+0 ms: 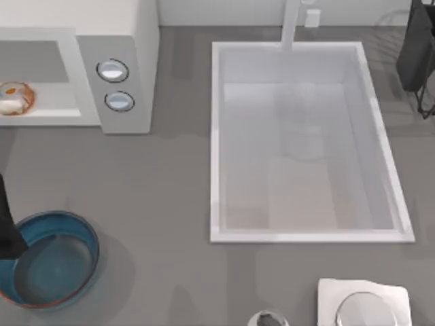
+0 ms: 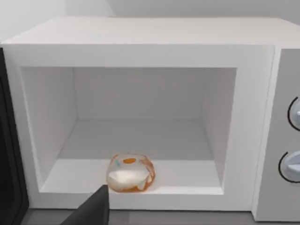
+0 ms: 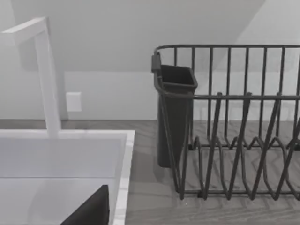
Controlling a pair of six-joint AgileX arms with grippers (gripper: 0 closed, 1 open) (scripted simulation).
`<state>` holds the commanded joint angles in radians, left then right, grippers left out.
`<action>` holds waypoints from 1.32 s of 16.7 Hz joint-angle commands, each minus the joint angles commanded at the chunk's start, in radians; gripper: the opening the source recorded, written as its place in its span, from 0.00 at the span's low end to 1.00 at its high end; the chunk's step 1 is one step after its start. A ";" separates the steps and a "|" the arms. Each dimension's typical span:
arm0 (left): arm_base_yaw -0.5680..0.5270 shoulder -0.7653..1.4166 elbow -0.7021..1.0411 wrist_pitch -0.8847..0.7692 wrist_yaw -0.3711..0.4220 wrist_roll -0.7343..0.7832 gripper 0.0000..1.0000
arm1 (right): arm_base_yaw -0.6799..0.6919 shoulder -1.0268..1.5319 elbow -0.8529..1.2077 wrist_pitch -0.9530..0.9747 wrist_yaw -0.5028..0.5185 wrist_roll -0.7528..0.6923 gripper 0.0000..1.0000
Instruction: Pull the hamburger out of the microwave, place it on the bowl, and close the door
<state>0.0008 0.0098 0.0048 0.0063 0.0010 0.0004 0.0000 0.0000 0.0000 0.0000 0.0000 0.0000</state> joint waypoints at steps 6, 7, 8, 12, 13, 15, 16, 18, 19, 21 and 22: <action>0.021 0.277 0.124 0.162 0.026 0.010 1.00 | 0.000 0.000 0.000 0.000 0.000 0.000 1.00; 0.027 0.361 0.157 0.205 0.032 0.013 1.00 | 0.000 0.000 0.000 0.000 0.000 0.000 1.00; 0.033 0.455 0.192 0.252 0.040 0.016 1.00 | 0.000 0.000 0.000 0.000 0.000 0.000 1.00; 0.059 0.906 0.350 0.458 0.072 0.028 1.00 | 0.000 0.000 0.000 0.000 0.000 0.000 1.00; 0.066 1.029 0.391 0.512 0.081 0.032 1.00 | 0.000 0.000 0.000 0.000 0.000 0.000 1.00; 0.081 1.276 0.474 0.621 0.098 0.039 1.00 | 0.000 0.000 0.000 0.000 0.000 0.000 1.00; 0.088 1.395 0.515 0.674 0.106 0.042 1.00 | 0.000 0.000 0.000 0.000 0.000 0.000 1.00; 0.101 1.619 0.594 0.778 0.123 0.048 1.00 | 0.000 0.000 0.000 0.000 0.000 0.000 1.00; 0.107 1.723 0.632 0.827 0.131 0.051 1.00 | 0.000 0.000 0.000 0.000 0.000 0.000 1.00; 0.119 1.914 0.703 0.920 0.145 0.057 1.00 | 0.000 0.000 0.000 0.000 0.000 0.000 1.00; 0.125 2.000 0.736 0.963 0.152 0.060 1.00 | 0.000 0.000 0.000 0.000 0.000 0.000 1.00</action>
<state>0.1259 2.0102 0.7408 0.9695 0.1530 0.0604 0.0000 0.0000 0.0000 0.0000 0.0000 0.0000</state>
